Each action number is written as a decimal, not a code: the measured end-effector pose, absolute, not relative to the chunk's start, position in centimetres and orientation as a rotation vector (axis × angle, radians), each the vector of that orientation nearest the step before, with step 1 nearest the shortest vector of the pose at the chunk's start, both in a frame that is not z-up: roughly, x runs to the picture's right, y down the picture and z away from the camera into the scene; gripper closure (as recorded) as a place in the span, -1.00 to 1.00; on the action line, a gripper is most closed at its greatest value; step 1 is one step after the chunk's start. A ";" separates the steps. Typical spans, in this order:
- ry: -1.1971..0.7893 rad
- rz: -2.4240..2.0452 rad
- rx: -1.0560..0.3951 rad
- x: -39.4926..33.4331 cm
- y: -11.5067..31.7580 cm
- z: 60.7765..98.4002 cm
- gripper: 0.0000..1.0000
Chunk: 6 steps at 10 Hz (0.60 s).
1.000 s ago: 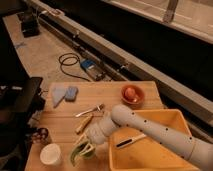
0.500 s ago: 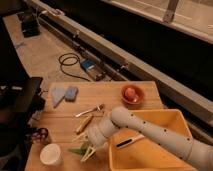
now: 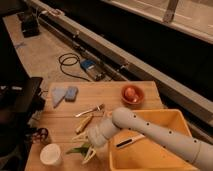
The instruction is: Place pepper in plastic cup
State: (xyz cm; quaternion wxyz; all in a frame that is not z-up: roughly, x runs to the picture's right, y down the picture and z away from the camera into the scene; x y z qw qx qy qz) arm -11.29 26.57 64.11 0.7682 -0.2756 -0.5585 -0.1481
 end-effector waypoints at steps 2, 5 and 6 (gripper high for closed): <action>-1.155 -0.346 -0.557 -10.5 24.1 61.8 -0.31; -1.115 -0.370 -0.535 -10.1 22.3 60.3 -0.31; -1.115 -0.369 -0.535 -10.1 22.3 60.3 -0.31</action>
